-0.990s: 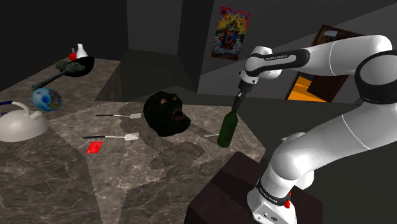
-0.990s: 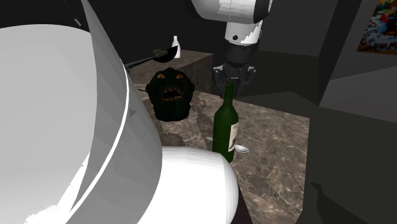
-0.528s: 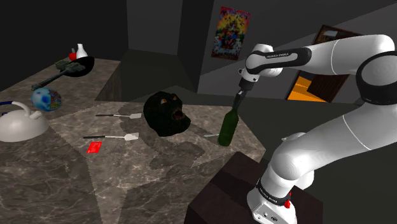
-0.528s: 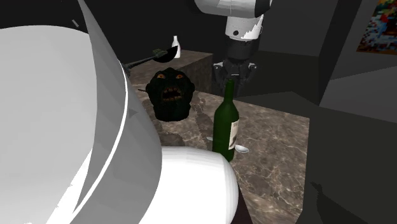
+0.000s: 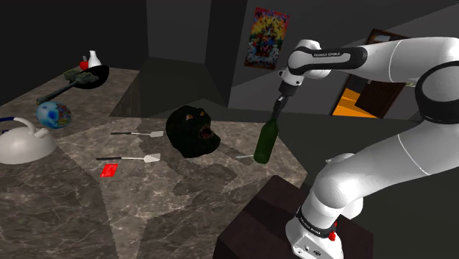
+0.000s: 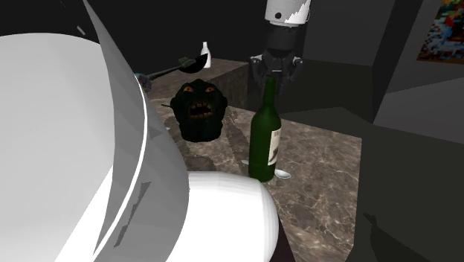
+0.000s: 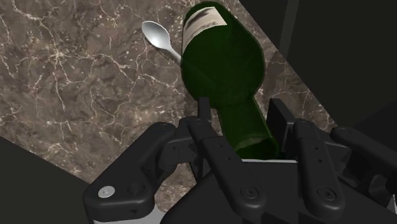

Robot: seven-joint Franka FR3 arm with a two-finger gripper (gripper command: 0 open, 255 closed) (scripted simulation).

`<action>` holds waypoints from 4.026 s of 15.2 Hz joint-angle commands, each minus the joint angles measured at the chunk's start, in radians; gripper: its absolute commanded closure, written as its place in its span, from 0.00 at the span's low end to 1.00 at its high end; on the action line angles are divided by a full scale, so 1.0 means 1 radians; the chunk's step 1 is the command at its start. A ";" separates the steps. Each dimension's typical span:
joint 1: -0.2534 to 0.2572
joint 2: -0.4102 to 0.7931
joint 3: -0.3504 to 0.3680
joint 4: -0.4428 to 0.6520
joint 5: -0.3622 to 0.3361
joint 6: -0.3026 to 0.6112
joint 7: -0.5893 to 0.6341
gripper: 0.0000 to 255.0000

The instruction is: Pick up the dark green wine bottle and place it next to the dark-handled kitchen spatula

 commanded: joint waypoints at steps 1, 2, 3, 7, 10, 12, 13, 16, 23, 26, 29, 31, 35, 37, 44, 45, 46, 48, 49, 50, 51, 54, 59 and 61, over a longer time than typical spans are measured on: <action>0.001 -0.004 0.005 0.023 0.002 -0.028 0.003 1.00; 0.002 -0.006 0.007 0.036 0.003 -0.041 0.004 1.00; 0.002 -0.006 0.010 0.049 0.004 -0.055 0.005 1.00; 0.005 -0.007 0.017 0.101 0.008 -0.108 0.008 1.00; 0.008 -0.005 0.022 0.142 0.012 -0.148 0.010 1.00; 0.009 -0.003 0.025 0.171 0.014 -0.174 0.011 1.00; 0.010 -0.002 0.026 0.185 0.016 -0.187 0.011 1.00; 0.013 0.004 0.030 0.230 0.020 -0.226 0.013 1.00; 0.021 0.025 0.036 0.341 0.030 -0.317 0.014 1.00; 0.024 0.038 0.038 0.392 0.034 -0.356 0.014 1.00; 0.028 0.052 0.038 0.445 0.039 -0.395 0.013 1.00; 0.030 0.063 0.038 0.482 0.043 -0.421 0.012 1.00; 0.035 0.087 0.037 0.558 0.050 -0.474 0.010 1.00; 0.038 0.101 0.036 0.599 0.054 -0.501 0.009 1.00; 0.046 0.158 0.027 0.751 0.071 -0.600 0.001 1.00; 0.048 0.167 0.025 0.774 0.074 -0.614 -0.001 1.00; 0.049 0.177 0.023 0.798 0.077 -0.629 -0.002 1.00; 0.051 0.198 0.018 0.848 0.083 -0.659 -0.006 1.00; 0.052 0.209 0.016 0.874 0.087 -0.675 -0.008 1.00; 0.053 0.220 0.012 0.901 0.090 -0.690 -0.011 1.00; 0.054 0.232 0.009 0.928 0.094 -0.706 -0.013 1.00; 0.055 0.272 -0.003 1.014 0.108 -0.756 -0.022 1.00; 0.054 0.354 -0.034 1.182 0.142 -0.850 -0.043 1.00; 0.049 0.395 -0.051 1.262 0.162 -0.894 -0.055 1.00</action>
